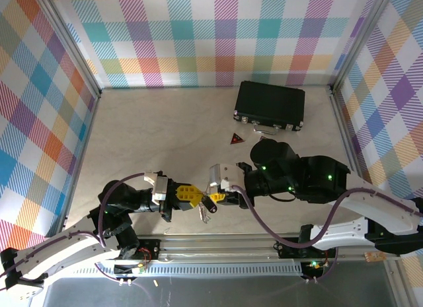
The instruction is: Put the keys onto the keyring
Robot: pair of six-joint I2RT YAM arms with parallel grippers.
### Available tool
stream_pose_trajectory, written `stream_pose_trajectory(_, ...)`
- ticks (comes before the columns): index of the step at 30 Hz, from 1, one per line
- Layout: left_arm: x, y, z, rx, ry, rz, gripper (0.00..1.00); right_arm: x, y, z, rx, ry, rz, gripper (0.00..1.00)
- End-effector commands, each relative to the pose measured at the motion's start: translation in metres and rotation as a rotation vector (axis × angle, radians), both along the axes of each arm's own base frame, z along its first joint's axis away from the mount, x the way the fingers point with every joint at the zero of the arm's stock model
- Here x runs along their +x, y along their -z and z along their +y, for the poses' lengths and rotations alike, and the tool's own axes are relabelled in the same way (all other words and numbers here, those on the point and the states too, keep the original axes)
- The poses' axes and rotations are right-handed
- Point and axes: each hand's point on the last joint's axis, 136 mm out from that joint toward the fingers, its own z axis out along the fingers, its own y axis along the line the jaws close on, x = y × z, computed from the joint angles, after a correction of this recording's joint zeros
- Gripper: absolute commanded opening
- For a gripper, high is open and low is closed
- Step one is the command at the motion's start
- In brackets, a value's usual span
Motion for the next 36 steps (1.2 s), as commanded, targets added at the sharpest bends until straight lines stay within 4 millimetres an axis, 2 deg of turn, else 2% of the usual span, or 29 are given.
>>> stream_pose_trajectory(1, -0.011, -0.028, 0.008, -0.089, 0.036, -0.047, 0.0, 0.002, 0.001, 0.006, 0.011, 0.0, -0.006, 0.17)
stream_pose_trajectory(8, -0.013, -0.031, 0.01, -0.099, 0.038, -0.049, 0.0, -0.002, 0.016, 0.009, -0.042, -0.019, 0.023, 0.06)
stream_pose_trajectory(17, -0.012, -0.032, 0.012, -0.114, 0.031, -0.048, 0.0, -0.004, 0.029, 0.012, -0.08, -0.033, 0.052, 0.05)
stream_pose_trajectory(19, -0.013, -0.031, 0.013, -0.112, 0.031, -0.048, 0.0, -0.002, 0.025, 0.009, -0.066, -0.015, 0.042, 0.07)
stream_pose_trajectory(23, -0.014, -0.031, 0.013, -0.111, 0.035, -0.049, 0.0, -0.006, 0.008, 0.0, -0.003, -0.01, 0.048, 0.21)
stream_pose_trajectory(27, -0.014, -0.03, 0.012, -0.106, 0.041, -0.048, 0.0, -0.012, -0.006, -0.003, 0.066, -0.022, 0.066, 0.29)
stream_pose_trajectory(30, -0.014, -0.03, 0.011, -0.107, 0.041, -0.048, 0.0, -0.016, -0.014, 0.002, 0.122, -0.038, 0.093, 0.3)
stream_pose_trajectory(36, -0.015, -0.031, 0.011, -0.109, 0.048, -0.048, 0.0, -0.02, -0.009, 0.012, 0.137, -0.062, 0.137, 0.25)
